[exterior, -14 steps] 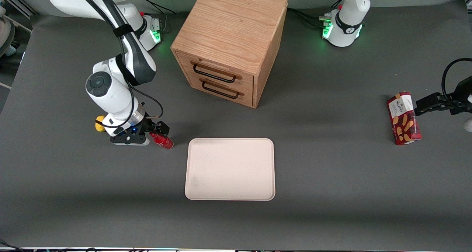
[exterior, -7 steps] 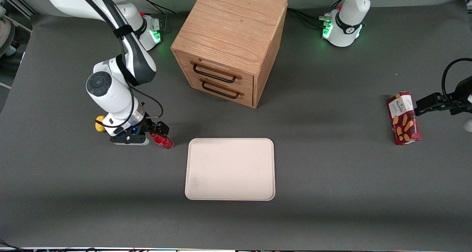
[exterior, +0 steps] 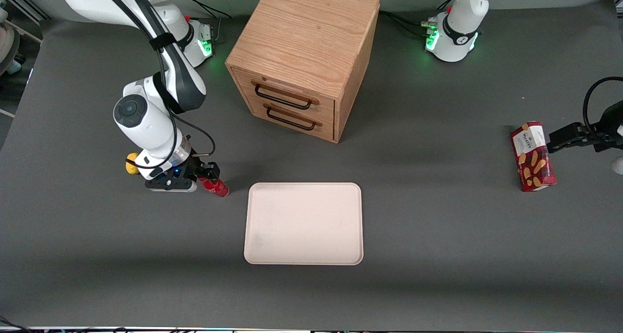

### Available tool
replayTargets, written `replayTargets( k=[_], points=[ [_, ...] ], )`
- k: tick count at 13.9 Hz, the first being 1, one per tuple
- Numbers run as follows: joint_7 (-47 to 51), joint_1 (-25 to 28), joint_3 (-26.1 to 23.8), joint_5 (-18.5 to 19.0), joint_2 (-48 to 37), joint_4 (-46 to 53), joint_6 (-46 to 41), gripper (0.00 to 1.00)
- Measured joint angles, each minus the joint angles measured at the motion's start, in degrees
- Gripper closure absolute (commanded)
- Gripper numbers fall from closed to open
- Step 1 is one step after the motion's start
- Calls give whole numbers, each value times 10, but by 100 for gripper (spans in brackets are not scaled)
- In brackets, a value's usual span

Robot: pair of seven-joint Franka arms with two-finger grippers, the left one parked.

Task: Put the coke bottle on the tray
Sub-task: 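Lower the right gripper around the bottle and close on it, then lift the bottle and carry it over the white tray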

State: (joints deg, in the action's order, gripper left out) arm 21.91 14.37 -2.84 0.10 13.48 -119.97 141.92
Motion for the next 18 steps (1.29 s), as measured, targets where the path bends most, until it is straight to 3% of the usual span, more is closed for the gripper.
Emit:
replayTargets(
  k=[2,4,8,18],
  points=[
    [0,0,0,1,0,0,0,92],
    [0,0,0,1,0,0,0,99],
    [0,0,-1,1,-1,19,-29,99],
    [-2,-2,-1,1,-44,220,-345,100]
  ],
)
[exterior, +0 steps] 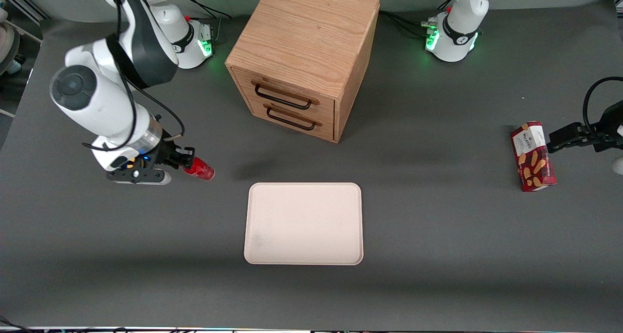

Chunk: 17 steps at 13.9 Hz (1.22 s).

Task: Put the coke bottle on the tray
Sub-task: 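Lift the bottle and carry it over the white tray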

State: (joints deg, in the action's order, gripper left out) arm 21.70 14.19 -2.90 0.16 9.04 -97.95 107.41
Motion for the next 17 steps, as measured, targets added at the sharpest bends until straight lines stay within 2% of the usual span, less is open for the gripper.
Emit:
replayTargets(
  k=[5,10,17],
  points=[
    [-14,-4,2,0,-10,99,-123,100],
    [-16,-2,2,0,7,133,-131,100],
    [-3,27,-3,-1,117,281,-155,100]
  ],
)
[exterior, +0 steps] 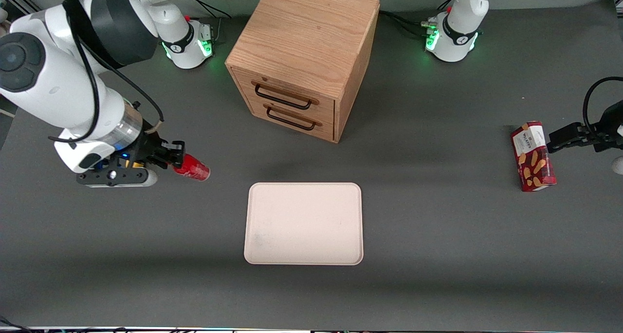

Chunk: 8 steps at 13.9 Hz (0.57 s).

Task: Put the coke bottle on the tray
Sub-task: 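Lift the bottle and carry it over the white tray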

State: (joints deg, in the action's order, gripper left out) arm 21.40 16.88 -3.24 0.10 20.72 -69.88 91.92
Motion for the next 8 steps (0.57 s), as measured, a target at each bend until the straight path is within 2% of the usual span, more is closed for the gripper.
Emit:
replayTargets(
  k=[5,8],
  points=[
    [83,55,1,0,77,90,-9,100],
    [101,65,1,0,104,119,-9,100]
  ],
)
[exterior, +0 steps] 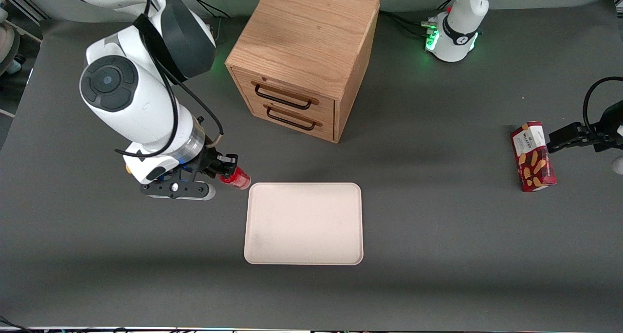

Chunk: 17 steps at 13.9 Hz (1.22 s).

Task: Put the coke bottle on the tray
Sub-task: 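Lift the bottle and carry it over the white tray, then lower the bottle onto the tray and open the right gripper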

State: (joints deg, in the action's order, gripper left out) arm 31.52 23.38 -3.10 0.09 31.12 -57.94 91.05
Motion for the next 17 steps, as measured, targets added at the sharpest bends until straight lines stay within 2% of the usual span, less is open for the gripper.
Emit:
replayTargets(
  k=[4,12,17],
  points=[
    [0,-1,3,0,15,9,39,100],
    [0,-6,7,2,109,8,128,100],
    [0,-6,7,3,131,-39,209,100]
  ],
)
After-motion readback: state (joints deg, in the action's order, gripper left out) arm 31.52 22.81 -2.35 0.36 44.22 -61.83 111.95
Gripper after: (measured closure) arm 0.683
